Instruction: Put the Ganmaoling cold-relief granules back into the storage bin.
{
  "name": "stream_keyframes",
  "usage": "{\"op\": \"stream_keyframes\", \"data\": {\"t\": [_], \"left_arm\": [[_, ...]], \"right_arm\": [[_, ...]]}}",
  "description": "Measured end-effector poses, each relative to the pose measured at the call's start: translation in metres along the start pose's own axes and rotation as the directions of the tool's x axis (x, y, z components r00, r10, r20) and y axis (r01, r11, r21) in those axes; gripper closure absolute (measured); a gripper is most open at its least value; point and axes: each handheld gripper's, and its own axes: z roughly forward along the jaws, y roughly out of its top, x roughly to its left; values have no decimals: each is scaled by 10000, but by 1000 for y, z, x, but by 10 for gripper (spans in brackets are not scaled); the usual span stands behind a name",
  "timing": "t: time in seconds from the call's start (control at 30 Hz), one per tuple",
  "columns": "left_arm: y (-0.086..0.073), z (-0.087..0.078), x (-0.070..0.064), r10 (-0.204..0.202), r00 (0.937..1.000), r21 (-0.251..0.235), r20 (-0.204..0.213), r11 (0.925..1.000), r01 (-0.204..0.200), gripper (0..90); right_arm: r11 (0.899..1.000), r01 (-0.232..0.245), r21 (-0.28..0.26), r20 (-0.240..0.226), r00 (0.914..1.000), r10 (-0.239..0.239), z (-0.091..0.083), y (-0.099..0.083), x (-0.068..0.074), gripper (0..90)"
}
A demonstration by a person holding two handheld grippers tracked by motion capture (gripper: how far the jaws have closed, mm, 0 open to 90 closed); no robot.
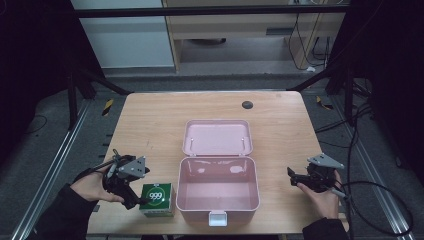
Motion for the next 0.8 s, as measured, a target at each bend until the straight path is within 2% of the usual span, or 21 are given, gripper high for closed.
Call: {"op": "stream_keyframes", "data": {"t": [0.1,0.33,0.8], "left_arm": [[2,6,-3,181,9998,293,3,9994,-181,48],[5,18,-5,328,9994,583,119,9977,-335,38],[3,45,-8,488,9975,786,517,9955,-528,37]], "right_arm": [[10000,-20,32,-41,10000,20,0,0,0,32],[9999,59,156,-99,9999,-58,2,-1,1,27],[9994,163,295,-125,9998,-159,4,-2,2,22]]}}
